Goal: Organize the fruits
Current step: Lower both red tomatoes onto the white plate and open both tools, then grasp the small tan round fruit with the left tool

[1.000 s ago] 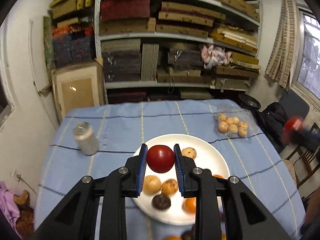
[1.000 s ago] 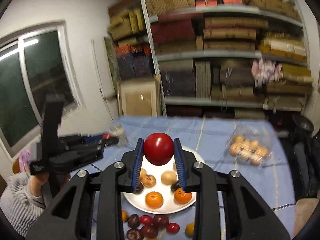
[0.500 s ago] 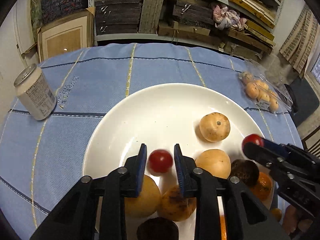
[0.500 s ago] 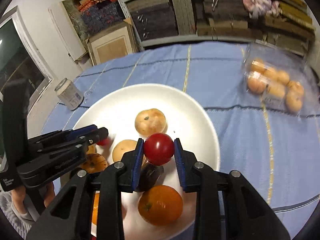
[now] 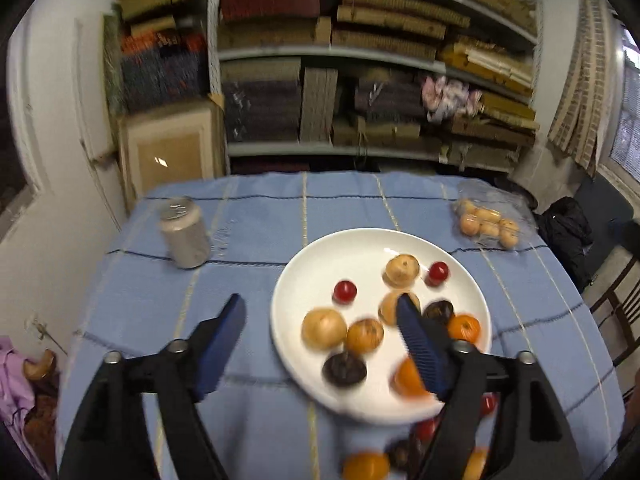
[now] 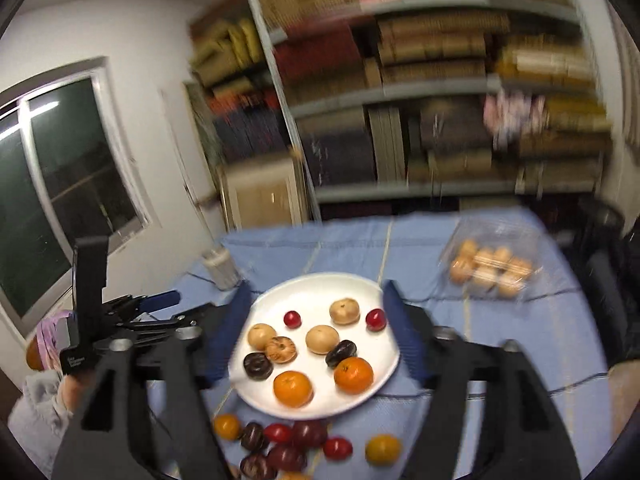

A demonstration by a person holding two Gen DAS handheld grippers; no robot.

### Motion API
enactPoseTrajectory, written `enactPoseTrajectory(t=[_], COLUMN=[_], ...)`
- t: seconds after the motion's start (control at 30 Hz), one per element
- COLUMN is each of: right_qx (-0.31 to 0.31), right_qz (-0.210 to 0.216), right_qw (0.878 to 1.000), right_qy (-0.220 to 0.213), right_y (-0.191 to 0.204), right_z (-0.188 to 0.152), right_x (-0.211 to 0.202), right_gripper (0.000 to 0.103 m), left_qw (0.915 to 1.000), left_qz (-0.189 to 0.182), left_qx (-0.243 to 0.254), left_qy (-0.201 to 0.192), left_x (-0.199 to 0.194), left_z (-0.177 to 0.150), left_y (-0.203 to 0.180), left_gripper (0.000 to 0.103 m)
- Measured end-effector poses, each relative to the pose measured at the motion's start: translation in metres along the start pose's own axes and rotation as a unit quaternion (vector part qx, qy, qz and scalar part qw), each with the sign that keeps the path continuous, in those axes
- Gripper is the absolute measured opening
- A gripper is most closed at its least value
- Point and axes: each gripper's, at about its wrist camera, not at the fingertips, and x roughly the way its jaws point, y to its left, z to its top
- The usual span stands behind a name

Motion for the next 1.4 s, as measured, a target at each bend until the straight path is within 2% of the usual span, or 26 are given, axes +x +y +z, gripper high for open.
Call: enactPoseTrajectory(t=[0.03, 0.07, 0.1, 0.27, 0.33, 0.37, 0.47, 0.6, 0.73, 0.83, 0.9, 1.07, 1.13, 1.27, 1.4], right_qx=[-0.009, -0.011, -0.01, 0.028, 0.01, -0.008, -0.013, 0.039, 0.095, 0.136, 0.14, 0.129, 0.124, 0.119, 0.084], right_qz=[-0.001, -0.001, 0.001, -0.008, -0.047, -0.053, -0.059, -0.047, -0.041, -0.021, -0.023, -0.026, -0.028, -0.028, -0.024], right_qw=[1.0, 1.0, 0.999, 0.998, 0.998, 0.999, 0.998, 0.998, 0.994, 0.99, 0.989, 0.99, 0.991, 0.991, 0.993], right_qy=[-0.016, -0.024, -0.033, -0.06, -0.032, -0.012, -0.016, -0.01, 0.022, 0.037, 0.039, 0.046, 0.048, 0.053, 0.075], right_y=[0.005, 0.007, 0.008, 0.0, 0.002, 0.003, 0.003, -0.015, -0.035, -0.047, -0.048, -0.044, -0.043, -0.042, -0.029], right_z=[-0.013, -0.023, -0.041, -0.127, -0.151, -0.154, -0.156, -0.154, -0.154, -0.157, -0.158, -0.159, -0.159, -0.16, -0.164], right_x=[-0.02, -0.031, -0.044, -0.059, -0.047, -0.041, -0.041, -0.041, -0.03, -0.027, -0.026, -0.023, -0.022, -0.02, -0.012], right_gripper=[0.083, 0.091, 0.094, 0.095, 0.095, 0.095, 0.096, 0.098, 0.098, 0.098, 0.098, 0.098, 0.098, 0.098, 0.098], left_qw=[1.0, 0.9999, 0.9998, 0.9987, 0.9983, 0.9981, 0.9979, 0.9981, 0.9972, 0.9966, 0.9964, 0.9949, 0.9941, 0.9942, 0.9985], left_qz=[0.005, 0.009, 0.017, 0.029, 0.029, 0.029, 0.026, 0.009, -0.015, -0.023, -0.027, -0.053, -0.066, -0.073, -0.042], left_qx=[-0.002, -0.004, -0.008, 0.006, 0.017, 0.027, 0.051, 0.049, 0.044, 0.044, 0.044, 0.042, 0.042, 0.037, 0.011], left_qy=[-0.006, -0.007, -0.003, 0.041, 0.048, 0.048, 0.032, 0.036, 0.059, 0.067, 0.067, 0.075, 0.076, 0.071, 0.033], left_x=[-0.013, -0.021, -0.027, -0.025, -0.021, -0.021, -0.027, -0.022, -0.011, -0.006, -0.005, -0.002, -0.002, -0.01, -0.028], left_z=[-0.015, -0.029, -0.052, -0.138, -0.16, -0.165, -0.169, -0.171, -0.173, -0.172, -0.173, -0.173, -0.173, -0.176, -0.173], left_y=[-0.001, -0.002, -0.005, -0.028, -0.04, -0.044, -0.054, -0.056, -0.057, -0.06, -0.062, -0.066, -0.067, -0.065, -0.049], left_gripper=[0.091, 0.094, 0.097, 0.097, 0.097, 0.097, 0.097, 0.094, 0.075, 0.069, 0.064, 0.042, 0.029, 0.029, 0.029])
